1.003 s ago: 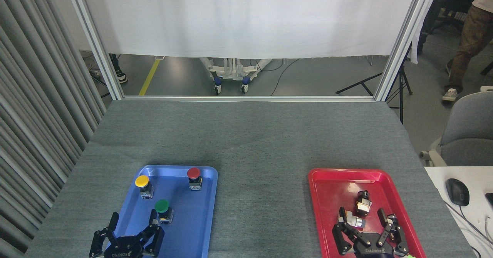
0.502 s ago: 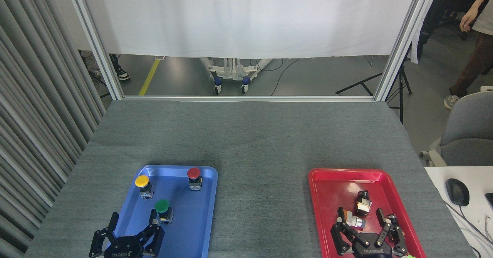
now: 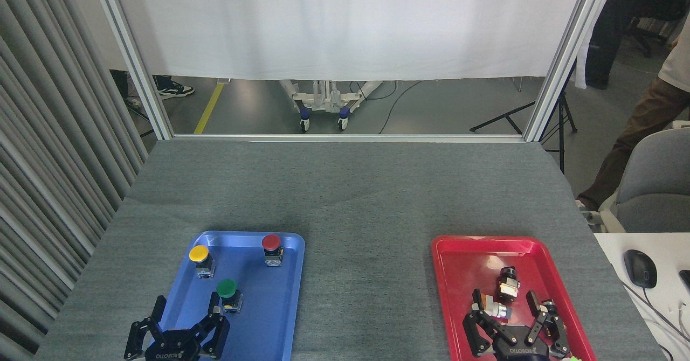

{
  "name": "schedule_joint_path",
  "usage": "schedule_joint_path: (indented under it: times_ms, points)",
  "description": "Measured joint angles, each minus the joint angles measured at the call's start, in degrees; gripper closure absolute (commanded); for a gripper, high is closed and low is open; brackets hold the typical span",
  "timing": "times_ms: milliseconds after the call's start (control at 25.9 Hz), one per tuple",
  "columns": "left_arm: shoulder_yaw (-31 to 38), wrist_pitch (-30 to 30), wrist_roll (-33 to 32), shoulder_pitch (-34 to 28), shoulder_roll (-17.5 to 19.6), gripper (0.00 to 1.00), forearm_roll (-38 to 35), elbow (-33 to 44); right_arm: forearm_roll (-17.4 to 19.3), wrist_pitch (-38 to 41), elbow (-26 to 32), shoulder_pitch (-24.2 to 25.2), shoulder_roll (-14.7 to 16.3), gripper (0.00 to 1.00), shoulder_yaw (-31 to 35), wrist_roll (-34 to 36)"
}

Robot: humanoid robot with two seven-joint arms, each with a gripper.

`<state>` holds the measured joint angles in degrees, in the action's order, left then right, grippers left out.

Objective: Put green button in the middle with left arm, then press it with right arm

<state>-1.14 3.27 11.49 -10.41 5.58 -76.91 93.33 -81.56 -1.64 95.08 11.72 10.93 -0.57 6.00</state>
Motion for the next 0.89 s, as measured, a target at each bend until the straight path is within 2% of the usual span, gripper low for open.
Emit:
schedule_joint_path:
  times_ms: [887]
  points:
    - [-0.3, -0.3, -0.1, 0.1, 0.3, 0.01, 0.0, -0.1, 0.0, 1.4, 0.1, -0.1, -0.4, 0.00, 0.1, 0.8]
